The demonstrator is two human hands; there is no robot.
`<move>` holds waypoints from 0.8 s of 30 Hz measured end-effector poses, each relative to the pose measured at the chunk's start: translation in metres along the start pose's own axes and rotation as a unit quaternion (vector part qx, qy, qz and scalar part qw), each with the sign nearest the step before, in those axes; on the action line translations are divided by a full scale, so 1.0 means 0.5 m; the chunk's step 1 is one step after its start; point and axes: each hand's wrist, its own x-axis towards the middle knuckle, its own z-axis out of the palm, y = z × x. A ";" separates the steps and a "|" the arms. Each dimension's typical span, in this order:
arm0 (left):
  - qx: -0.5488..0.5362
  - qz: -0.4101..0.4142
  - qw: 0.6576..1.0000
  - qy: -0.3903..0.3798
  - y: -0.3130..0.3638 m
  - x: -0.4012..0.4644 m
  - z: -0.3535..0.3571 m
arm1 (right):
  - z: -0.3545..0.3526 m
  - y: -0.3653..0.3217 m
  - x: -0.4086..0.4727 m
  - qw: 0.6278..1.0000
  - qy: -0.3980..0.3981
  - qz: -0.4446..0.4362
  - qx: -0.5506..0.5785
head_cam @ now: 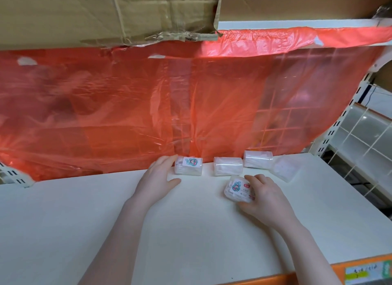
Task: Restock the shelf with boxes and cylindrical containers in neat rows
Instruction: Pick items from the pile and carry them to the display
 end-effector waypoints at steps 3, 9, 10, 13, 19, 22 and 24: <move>-0.019 -0.002 1.000 -0.020 -0.003 0.027 0.007 | -0.002 0.001 -0.002 1.000 0.001 0.001 -0.001; -0.075 -0.055 0.996 -0.010 0.006 0.056 0.041 | -0.002 0.006 -0.008 1.000 0.006 0.004 0.004; -0.084 -0.063 0.994 -0.006 0.008 0.058 0.048 | -0.002 0.007 -0.009 1.000 0.003 0.005 0.003; -0.121 -0.076 0.990 0.014 0.014 0.065 0.064 | -0.003 0.014 -0.013 1.000 0.001 0.008 0.003; -0.119 -0.065 0.991 -0.015 0.014 0.068 0.062 | -0.008 0.030 -0.018 1.000 0.000 0.015 0.005; -0.137 -0.053 0.989 -0.035 0.010 0.065 0.059 | -0.006 0.033 -0.021 1.000 -0.006 0.017 0.010; -0.140 -0.042 0.988 -0.047 0.006 0.060 0.060 | -0.004 0.033 -0.021 1.000 -0.010 0.017 0.014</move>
